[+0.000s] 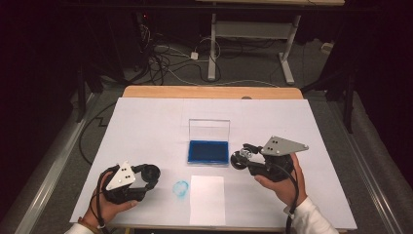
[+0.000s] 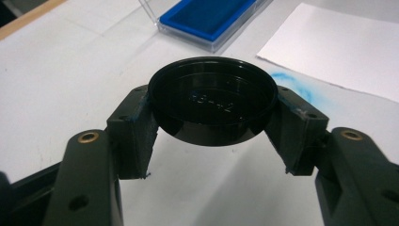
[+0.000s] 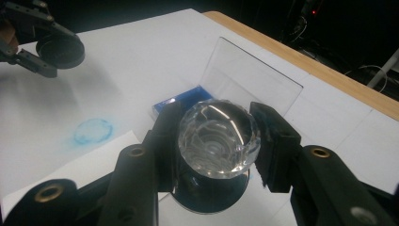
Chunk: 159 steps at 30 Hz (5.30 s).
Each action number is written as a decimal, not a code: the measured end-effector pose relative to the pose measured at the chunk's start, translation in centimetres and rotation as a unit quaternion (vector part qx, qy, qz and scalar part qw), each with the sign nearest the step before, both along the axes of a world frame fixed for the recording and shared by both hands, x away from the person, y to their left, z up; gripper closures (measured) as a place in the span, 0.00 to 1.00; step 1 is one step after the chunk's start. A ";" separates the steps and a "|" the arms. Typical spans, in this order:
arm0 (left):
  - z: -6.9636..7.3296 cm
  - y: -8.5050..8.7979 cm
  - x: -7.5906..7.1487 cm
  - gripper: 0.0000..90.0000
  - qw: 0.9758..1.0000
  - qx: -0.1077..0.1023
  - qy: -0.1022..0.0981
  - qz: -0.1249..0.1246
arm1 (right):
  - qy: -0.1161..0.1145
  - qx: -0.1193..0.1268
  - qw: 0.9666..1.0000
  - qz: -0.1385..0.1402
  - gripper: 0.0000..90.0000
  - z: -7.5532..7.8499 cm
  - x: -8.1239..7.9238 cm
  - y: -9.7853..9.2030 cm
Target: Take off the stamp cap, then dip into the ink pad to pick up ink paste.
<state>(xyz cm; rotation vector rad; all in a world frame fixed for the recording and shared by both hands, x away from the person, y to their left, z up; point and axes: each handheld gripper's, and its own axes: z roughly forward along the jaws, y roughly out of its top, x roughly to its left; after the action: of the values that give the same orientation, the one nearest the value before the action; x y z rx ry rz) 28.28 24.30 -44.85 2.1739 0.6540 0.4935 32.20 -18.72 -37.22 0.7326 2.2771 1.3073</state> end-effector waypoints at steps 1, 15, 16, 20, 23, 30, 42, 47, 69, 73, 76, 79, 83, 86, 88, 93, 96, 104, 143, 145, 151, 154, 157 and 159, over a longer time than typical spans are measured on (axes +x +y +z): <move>-0.1 0.1 0.0 0.41 1.000 -0.001 0.003 0.002 | 0.000 -0.001 1.000 -0.002 0.64 0.0 0.0 0.0; -0.4 0.4 -0.1 0.41 1.000 0.004 0.009 0.001 | 0.004 -0.006 1.000 -0.008 0.64 -0.2 0.5 0.0; -0.5 0.4 0.0 0.41 1.000 0.005 0.009 -0.001 | 0.004 -0.005 1.000 -0.008 0.64 -0.2 0.5 0.0; -0.5 0.3 0.2 0.41 1.000 0.005 0.009 -0.002 | 0.002 -0.008 1.000 -0.008 0.64 -0.2 0.5 0.2; -0.5 0.3 0.3 0.41 1.000 0.004 0.012 -0.003 | 0.004 -0.007 1.000 -0.009 0.64 -0.2 0.6 0.1; -0.6 0.3 0.4 0.41 1.000 0.003 0.016 -0.005 | 0.006 -0.008 1.000 -0.011 0.64 -0.3 0.9 0.1; -0.5 0.2 0.2 0.41 1.000 0.001 0.018 -0.006 | 0.003 -0.017 1.000 0.003 0.64 1.0 1.9 1.8; -0.5 0.2 0.2 0.41 1.000 0.002 0.017 -0.006 | 0.004 -0.031 0.999 0.007 0.64 1.6 2.8 3.0; -0.3 0.4 0.1 0.41 1.000 -0.001 0.017 -0.008 | 0.038 -0.082 0.996 0.028 0.64 -1.2 6.9 10.3; -0.2 0.4 0.1 0.41 1.000 -0.002 0.016 -0.009 | 0.043 -0.095 0.994 0.030 0.64 -2.1 7.5 11.5; -0.2 0.4 0.2 0.41 1.000 -0.003 0.016 -0.008 | 0.049 -0.101 0.993 0.028 0.64 -2.8 8.0 12.2; -0.2 0.4 0.1 0.41 1.000 -0.003 0.017 -0.008 | 0.053 -0.104 0.993 0.029 0.64 -3.2 8.4 12.8; -0.2 0.4 0.1 0.41 1.000 -0.002 0.016 -0.010 | 0.055 -0.113 0.992 0.027 0.64 -3.8 8.8 13.4; -0.3 0.4 0.1 0.41 1.000 -0.007 0.020 -0.007 | 0.061 -0.119 0.991 0.024 0.64 -4.3 9.1 13.7; -0.2 0.4 0.2 0.41 1.000 -0.002 0.018 -0.010 | 0.064 -0.117 0.991 0.026 0.64 -4.6 9.3 13.9; -0.2 0.2 0.1 0.41 1.000 0.001 0.019 -0.019 | 0.066 -0.124 0.990 0.023 0.64 -4.9 9.4 14.3; -0.1 0.1 0.1 0.41 1.000 0.006 0.018 -0.023 | 0.069 -0.126 0.989 0.022 0.64 -5.1 9.7 14.2; -0.2 0.1 0.2 0.41 1.000 0.003 0.021 -0.023 | 0.075 -0.118 0.990 0.021 0.64 -5.5 9.8 14.3; -0.4 -0.3 0.1 0.41 0.999 0.009 0.028 -0.029 | 0.095 -0.121 0.988 -0.011 0.64 -5.4 9.8 14.6; -0.4 -0.3 0.1 0.41 0.999 0.010 0.028 -0.029 | 0.097 -0.117 0.988 -0.011 0.64 -5.4 9.8 14.5; -0.4 -0.3 0.1 0.41 0.999 0.011 0.027 -0.029 | 0.092 -0.119 0.989 -0.012 0.64 -5.5 9.7 14.6; -0.4 -0.4 0.1 0.41 0.999 0.012 0.029 -0.031 | 0.088 -0.121 0.989 -0.010 0.64 -5.5 9.6 14.6; -0.4 -0.4 0.1 0.41 0.999 0.014 0.028 -0.032 | 0.086 -0.119 0.989 -0.012 0.64 -5.6 9.5 14.5; -0.4 -0.4 0.1 0.41 0.999 0.013 0.029 -0.030 | 0.085 -0.117 0.989 -0.012 0.64 -5.6 9.4 14.5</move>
<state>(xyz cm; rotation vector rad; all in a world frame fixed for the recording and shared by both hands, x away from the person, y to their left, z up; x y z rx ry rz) 28.36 23.94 -45.30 2.2327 0.6143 0.4107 41.59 -4.25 -42.86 0.8110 2.4937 0.9765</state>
